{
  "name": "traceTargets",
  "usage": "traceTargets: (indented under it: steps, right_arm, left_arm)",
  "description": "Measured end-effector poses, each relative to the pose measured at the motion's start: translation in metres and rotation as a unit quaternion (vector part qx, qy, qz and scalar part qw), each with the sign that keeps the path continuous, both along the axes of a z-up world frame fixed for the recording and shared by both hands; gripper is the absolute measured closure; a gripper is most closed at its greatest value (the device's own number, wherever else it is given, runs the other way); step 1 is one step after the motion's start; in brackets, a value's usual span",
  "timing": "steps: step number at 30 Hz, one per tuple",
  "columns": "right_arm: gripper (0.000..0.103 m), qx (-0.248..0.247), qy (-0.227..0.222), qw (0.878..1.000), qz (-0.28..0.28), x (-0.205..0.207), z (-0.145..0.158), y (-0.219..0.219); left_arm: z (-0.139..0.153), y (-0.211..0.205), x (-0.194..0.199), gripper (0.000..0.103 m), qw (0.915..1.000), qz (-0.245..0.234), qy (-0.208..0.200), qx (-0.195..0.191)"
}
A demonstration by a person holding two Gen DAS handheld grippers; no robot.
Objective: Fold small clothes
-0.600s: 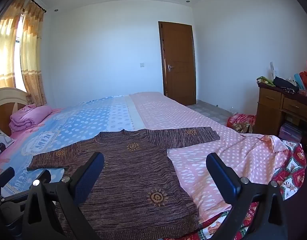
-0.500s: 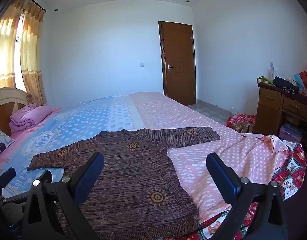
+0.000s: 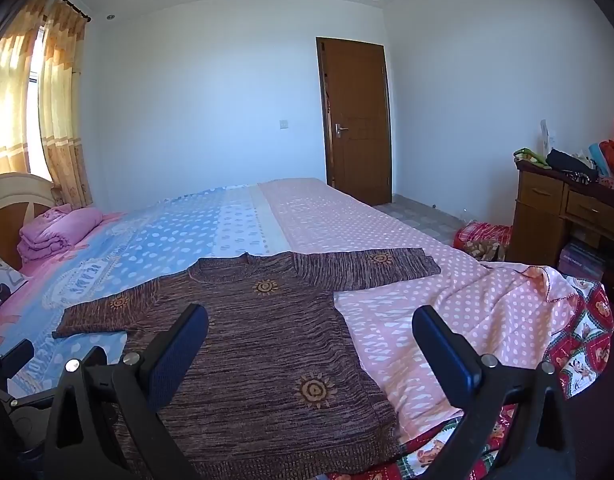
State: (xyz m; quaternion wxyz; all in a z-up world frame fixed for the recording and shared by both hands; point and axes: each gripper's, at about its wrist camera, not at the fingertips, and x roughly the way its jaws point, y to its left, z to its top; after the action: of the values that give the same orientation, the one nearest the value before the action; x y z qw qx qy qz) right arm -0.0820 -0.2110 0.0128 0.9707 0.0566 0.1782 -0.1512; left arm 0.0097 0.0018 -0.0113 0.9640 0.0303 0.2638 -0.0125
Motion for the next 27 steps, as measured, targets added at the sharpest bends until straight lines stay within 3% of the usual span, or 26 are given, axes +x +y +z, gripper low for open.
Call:
traceTargets:
  steps: [27]
  right_arm:
    - [0.001, 0.01, 0.02, 1.0, 0.0, 0.0084, -0.0087, -0.0035]
  left_arm:
    - [-0.0028, 0.0012, 0.0013, 0.0, 1.0, 0.003, 0.002, -0.002]
